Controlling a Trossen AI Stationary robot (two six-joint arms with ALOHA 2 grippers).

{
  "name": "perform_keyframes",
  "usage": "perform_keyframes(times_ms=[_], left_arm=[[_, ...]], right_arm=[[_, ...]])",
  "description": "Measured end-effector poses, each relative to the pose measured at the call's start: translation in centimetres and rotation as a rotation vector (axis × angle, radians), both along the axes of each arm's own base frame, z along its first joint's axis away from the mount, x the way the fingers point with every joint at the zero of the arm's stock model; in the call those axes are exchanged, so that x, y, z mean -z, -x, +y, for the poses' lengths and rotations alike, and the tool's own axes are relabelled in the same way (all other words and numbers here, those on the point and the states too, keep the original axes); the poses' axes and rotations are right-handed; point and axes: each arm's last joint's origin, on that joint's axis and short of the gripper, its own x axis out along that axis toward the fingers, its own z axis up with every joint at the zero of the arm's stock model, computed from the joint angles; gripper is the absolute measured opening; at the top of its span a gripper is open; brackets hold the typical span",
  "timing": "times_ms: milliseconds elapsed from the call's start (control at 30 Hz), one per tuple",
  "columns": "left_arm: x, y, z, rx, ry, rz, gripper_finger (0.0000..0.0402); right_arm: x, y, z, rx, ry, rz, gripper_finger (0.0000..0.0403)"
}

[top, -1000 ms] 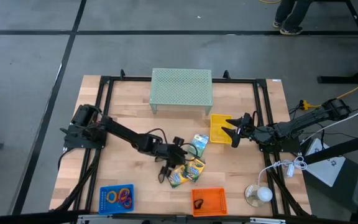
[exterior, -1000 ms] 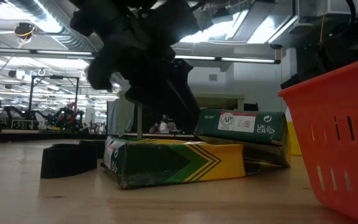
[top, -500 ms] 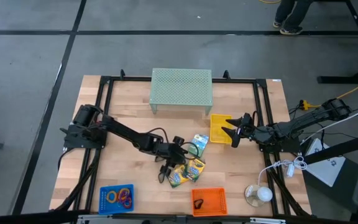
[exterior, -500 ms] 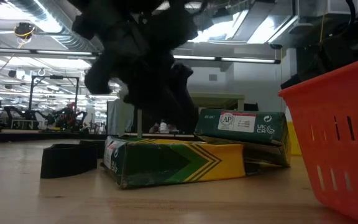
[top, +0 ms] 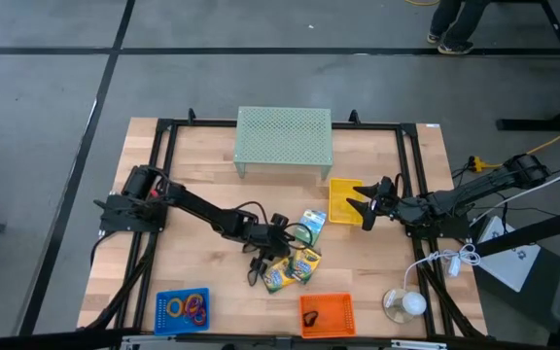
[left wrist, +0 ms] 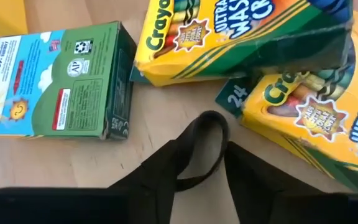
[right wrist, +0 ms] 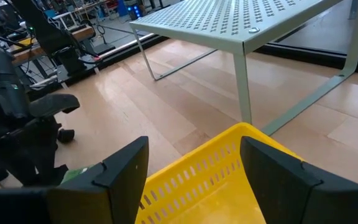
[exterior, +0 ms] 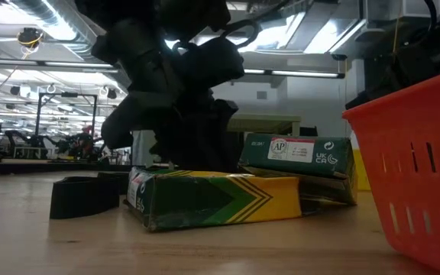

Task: Pick & Place Office Desk Supplies
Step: Put the black rubber band into the orange bin

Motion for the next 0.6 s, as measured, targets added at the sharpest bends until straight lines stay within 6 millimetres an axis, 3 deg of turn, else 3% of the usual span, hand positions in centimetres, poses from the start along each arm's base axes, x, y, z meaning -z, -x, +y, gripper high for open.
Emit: perform_keyframes(times_ms=[267, 600], left_arm=[[0.05, -0.11, 0.83, -0.034, 0.01, 0.008, 0.0012], [-0.76, -0.18, 0.99, -0.085, -0.021, -0.04, 0.0004]], right_arm=[[-0.02, -0.01, 0.0, 0.001, -0.003, -0.002, 0.0256], [-0.01, 0.0, 0.0, 0.001, -0.002, -0.001, 0.0256]])
